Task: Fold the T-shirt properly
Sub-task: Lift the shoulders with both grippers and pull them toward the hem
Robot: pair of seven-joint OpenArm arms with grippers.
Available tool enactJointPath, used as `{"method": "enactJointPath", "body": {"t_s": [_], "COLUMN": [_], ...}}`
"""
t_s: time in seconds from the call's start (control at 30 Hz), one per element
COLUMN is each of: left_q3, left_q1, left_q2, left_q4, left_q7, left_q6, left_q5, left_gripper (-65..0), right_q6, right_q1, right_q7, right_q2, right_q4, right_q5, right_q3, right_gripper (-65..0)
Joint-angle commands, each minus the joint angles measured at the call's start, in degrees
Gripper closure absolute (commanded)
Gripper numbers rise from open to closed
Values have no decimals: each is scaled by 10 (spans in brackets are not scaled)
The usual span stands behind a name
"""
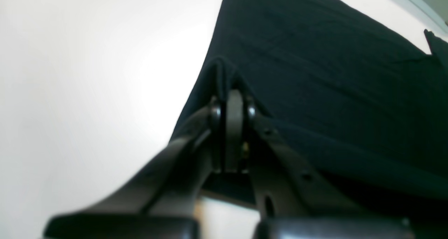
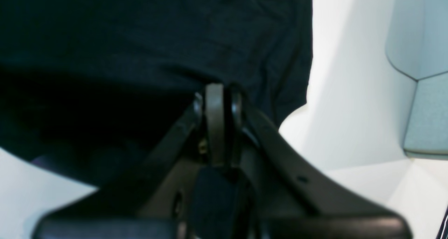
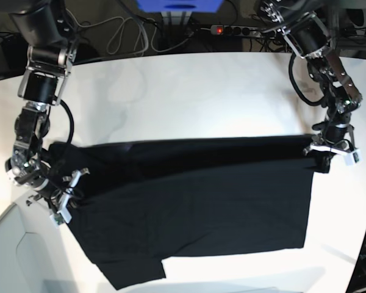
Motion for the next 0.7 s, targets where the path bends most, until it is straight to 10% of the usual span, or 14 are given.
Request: {"method": "enactJointPath", "body": {"t_s": [0.0,0.53,0.67], "left_q3": [-1,3,59], "left_q1": [-17,-73,-74], "left_q2": [-10,-19,-48], "left_q4": [2,-64,-86], "left_q7": [-16,-16,-16], "left_q6": [-2,-2,-2], "left_q5": [-6,-6,-7], "left_gripper": [0,0,0], "right_q6": [8,8,9], "right_q1": [16,3,0], "right_q7": [11,13,9], "right_q2": [13,15,21], "right_q4": [10,10,10], "right_q5": [8,8,8], "right_q3": [2,2,2], "right_gripper": [-1,-3,-100]}}
